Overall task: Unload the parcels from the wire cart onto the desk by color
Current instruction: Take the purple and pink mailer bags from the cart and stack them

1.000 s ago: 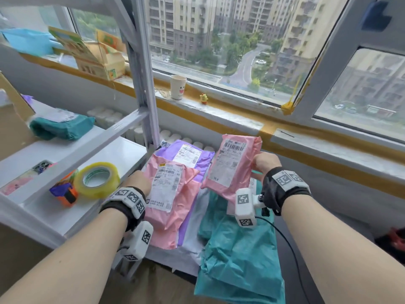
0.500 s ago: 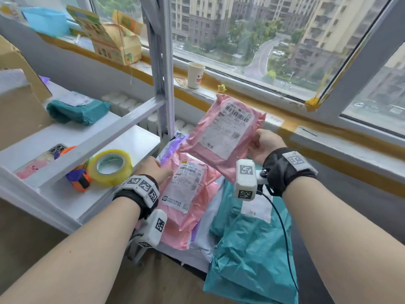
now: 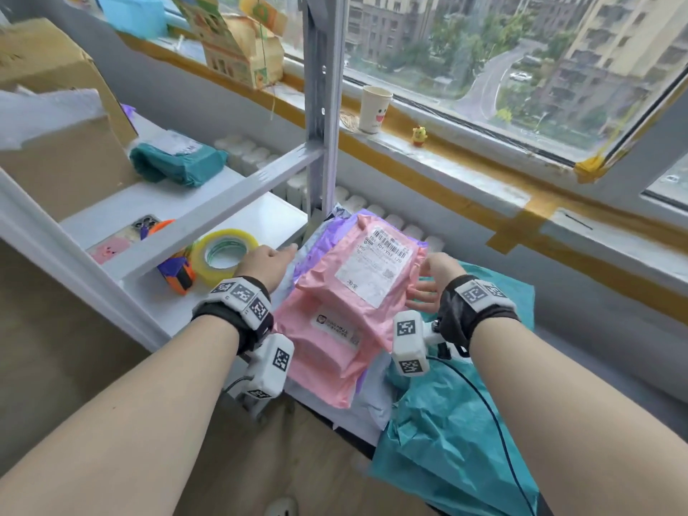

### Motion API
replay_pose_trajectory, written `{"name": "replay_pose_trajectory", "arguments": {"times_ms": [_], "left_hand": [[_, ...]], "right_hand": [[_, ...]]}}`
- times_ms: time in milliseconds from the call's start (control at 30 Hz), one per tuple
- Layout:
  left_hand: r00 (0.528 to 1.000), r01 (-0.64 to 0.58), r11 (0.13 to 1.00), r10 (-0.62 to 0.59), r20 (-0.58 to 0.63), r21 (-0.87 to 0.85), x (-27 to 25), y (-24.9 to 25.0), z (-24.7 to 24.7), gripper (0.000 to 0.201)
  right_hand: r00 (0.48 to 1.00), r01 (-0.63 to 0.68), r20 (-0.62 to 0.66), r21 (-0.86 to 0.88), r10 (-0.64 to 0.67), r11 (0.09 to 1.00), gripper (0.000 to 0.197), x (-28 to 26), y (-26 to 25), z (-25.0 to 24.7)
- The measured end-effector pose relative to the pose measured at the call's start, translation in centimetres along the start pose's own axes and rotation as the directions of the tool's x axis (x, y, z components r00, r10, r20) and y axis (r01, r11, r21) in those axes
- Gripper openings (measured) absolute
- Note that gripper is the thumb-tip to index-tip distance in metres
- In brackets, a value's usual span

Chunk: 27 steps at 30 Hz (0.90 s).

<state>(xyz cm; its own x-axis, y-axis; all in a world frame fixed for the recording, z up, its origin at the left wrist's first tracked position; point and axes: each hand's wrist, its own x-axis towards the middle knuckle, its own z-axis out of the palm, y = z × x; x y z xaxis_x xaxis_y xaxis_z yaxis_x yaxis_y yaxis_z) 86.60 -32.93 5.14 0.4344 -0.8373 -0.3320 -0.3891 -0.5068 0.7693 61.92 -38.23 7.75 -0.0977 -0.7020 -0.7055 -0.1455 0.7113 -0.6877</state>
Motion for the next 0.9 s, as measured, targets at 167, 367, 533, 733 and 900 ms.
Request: {"name": "replay_pose_trajectory", "arguments": {"times_ms": [167,367,533,733,900], "left_hand": [[0.982,-0.039,0.999,0.034,0.183,0.025,-1.7,0.8,0.7,0.071],[0.911,-0.109,0.989,0.058,0.408,0.102,-2.2,0.2,0.4,0.132],[0.935,-0.177,0.917,0.042,0.353,0.358,-1.3,-1.3,1.4,0.142],[0.947,-0.179,0.916,0.061,0.316,0.36,-0.8,0.4,2.4,0.102],[0.956,-0.184,0.903,0.073,0.284,0.387,-0.4,0.7,2.3,0.081]], "right_hand": [[0.993,0.084,-0.061,-0.23,-0.101,0.969,0.06,1.1,0.6,1.5],[0.984,0.122,-0.09,-0.284,-0.153,0.951,0.048,2.2,0.7,2.3],[0.982,0.146,-0.079,-0.256,-0.171,0.956,0.054,2.2,0.7,3.0],[0.948,0.281,-0.121,-0.127,-0.296,0.951,0.056,2.1,-0.7,1.5],[0.922,0.303,-0.268,0.045,-0.281,0.952,0.038,2.7,-2.0,-1.9]]}}
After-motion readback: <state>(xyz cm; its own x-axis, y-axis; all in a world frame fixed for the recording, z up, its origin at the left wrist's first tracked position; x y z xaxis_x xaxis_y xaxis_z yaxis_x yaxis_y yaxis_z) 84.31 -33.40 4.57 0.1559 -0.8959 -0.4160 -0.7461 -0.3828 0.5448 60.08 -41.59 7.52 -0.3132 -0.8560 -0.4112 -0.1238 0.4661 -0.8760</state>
